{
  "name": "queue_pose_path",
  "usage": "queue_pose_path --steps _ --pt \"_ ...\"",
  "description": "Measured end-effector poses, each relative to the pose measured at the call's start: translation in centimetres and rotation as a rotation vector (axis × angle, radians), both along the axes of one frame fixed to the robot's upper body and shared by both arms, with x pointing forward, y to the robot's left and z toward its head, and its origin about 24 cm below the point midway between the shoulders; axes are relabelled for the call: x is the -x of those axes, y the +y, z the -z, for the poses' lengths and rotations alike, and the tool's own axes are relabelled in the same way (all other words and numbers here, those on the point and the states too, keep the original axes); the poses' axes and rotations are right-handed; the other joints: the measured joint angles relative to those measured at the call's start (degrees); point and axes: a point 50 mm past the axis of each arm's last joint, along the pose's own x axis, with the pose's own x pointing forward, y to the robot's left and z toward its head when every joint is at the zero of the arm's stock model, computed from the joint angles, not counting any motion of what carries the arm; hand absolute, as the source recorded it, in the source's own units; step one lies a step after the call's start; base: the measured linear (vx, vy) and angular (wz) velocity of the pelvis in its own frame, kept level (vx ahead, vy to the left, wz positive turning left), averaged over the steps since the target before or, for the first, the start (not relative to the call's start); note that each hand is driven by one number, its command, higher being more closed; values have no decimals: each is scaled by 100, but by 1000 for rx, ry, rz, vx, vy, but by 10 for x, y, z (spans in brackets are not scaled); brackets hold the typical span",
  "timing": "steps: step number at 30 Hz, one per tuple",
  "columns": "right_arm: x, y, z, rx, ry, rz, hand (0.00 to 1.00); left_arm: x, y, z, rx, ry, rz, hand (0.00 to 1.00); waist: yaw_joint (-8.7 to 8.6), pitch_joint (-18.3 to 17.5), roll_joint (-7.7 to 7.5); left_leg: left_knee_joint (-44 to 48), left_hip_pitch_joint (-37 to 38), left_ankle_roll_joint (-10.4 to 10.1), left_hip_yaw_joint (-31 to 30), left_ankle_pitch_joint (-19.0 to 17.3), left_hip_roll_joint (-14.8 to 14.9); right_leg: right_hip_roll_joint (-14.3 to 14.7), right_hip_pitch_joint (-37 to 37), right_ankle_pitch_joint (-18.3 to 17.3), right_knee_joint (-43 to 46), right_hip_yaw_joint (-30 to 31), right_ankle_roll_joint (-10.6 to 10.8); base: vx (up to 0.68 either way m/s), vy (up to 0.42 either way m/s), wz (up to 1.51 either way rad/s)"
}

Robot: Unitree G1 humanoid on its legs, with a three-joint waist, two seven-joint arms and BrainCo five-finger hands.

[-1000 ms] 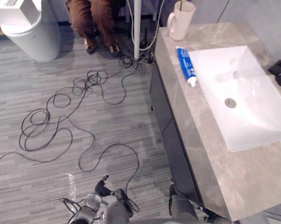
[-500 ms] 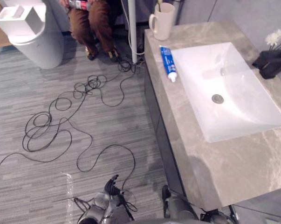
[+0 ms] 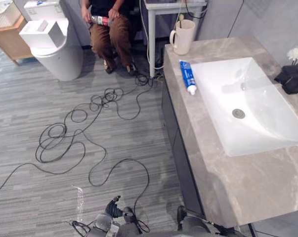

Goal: Organize washtable

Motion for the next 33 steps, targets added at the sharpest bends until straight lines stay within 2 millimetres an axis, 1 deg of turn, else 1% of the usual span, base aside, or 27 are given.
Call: queue_pose_path --steps 3,6,8,11,12,13,14,15,16,18,20,21,22,23,24,26,27,29,30,31,32,33 --pt "3 0 0 1 6 3 0 0 -2 0 4 0 1 0 1 -27 37 -1 6 -1 -61 -1 0 -6 53 0 -51 -72 0 -9 12 9" --pt "6 0 1 0 18 6 0 2 -2 1 5 6 2 0 4 -30 40 -1 0 -2 -161 -3 -4 -17 136 -16 -92 -174 13 -3 14 19" --pt "8 0 2 0 27 6 0 5 -2 3 3 20 4 0 7 -41 35 -1 -12 -8 -199 -8 -17 -34 144 -66 -81 -216 36 17 10 10" --pt "9 -2 2 5 31 5 0 5 -3 3 2 20 12 0 9 -42 35 9 -56 -7 -304 -14 -50 -64 137 -105 -28 -279 38 45 10 12" --pt "9 -4 1 9 31 3 0 3 -6 2 2 16 32 0 7 -44 36 53 -104 20 -309 -59 -75 -106 68 -168 80 -302 51 46 31 16" --pt "7 -5 1 14 26 0 0 -2 -9 1 0 3 59 0 2 -41 15 348 -319 98 -321 -161 -86 -191 -95 -263 290 -315 80 35 35 16" --pt "6 -6 0 17 24 -4 0 -5 -10 0 2 -4 65 0 13 -37 -2 638 -487 132 -355 -279 -78 -246 -179 -302 394 -315 96 22 43 16" --pt "5 -10 -1 30 25 -19 0 -9 -13 -1 8 -16 69 0 11 -34 5 1226 -806 193 -437 -491 -40 -329 -284 -360 556 -311 133 4 45 21" --pt "7 -12 -1 44 40 -51 0 -11 -15 -2 11 -28 72 0 -5 -33 -2 1718 -1033 231 -502 -554 -34 -414 -282 -386 639 -312 165 0 52 27" --pt "13 -16 -1 52 60 -51 0 -15 -14 -6 10 -58 71 0 13 -34 2 2191 -1246 234 -667 -550 -28 -522 -225 -439 766 -325 135 -41 63 40" --pt "16 -19 -1 64 69 -60 0 -17 -14 -7 4 -75 66 0 13 -45 36 2168 -1257 236 -809 -548 -59 -630 -255 -538 929 -383 159 -90 93 32" --pt "16 -21 -2 70 69 -65 0 -19 -14 -8 -1 -86 63 0 13 -34 12 1956 -1251 271 -924 -584 -100 -658 -329 -567 1039 -396 159 -145 101 11" --pt "15 -22 -2 76 64 -66 0 -19 -14 -9 0 -90 63 0 27 -51 49 1860 -1239 361 -947 -749 -91 -654 -427 -577 1125 -390 161 -143 87 0" --pt "11 -23 -4 79 51 -69 0 -20 -13 -9 -3 -92 62 0 40 -52 130 1861 -1265 340 -916 -886 -98 -652 -542 -623 1265 -289 200 -141 88 -14" --pt "9 -24 -4 81 41 -71 0 -20 -12 -9 -7 -91 61 0 51 -47 117 1837 -1308 338 -816 -920 -115 -650 -647 -649 1308 -164 208 -99 92 -10" --pt "5 -26 -6 83 27 -53 0 -20 -12 -9 -10 -94 62 0 37 -30 104 1573 -1335 325 -521 -921 -233 -742 -811 -607 1209 4 288 -46 111 -1" --pt "1 -24 -6 75 17 -40 0 -21 -12 -10 -8 -99 64 0 23 -21 118 1465 -1314 363 -348 -889 -292 -776 -903 -595 1103 156 322 48 109 -15" --pt "-6 -30 -8 91 4 -39 0 -15 -10 -7 -11 -82 54 0 40 12 228 1463 -1323 384 -140 -879 -333 -772 -923 -511 900 378 467 66 116 -36" --pt "-9 -32 -10 97 -2 -41 0 -13 -9 -7 -11 -76 43 0 18 23 273 1540 -1338 411 -85 -897 -349 -783 -881 -468 740 475 540 75 125 -41" --pt "-10 -35 -11 103 -8 -33 0 -12 -8 -6 -11 -75 37 0 14 24 343 1721 -1417 545 -38 -988 -366 -818 -834 -413 537 572 637 142 212 -41" --pt "-15 -37 -13 107 -23 -22 0 -14 -8 -7 -14 -84 34 0 19 8 371 1891 -1520 611 65 -1120 -401 -875 -862 -361 380 699 730 137 193 -37" --pt "-17 -38 -13 107 -29 -16 0 -16 -8 -8 -17 -92 32 0 24 8 370 1947 -1554 624 158 -1201 -428 -923 -879 -326 309 762 787 174 244 -45"
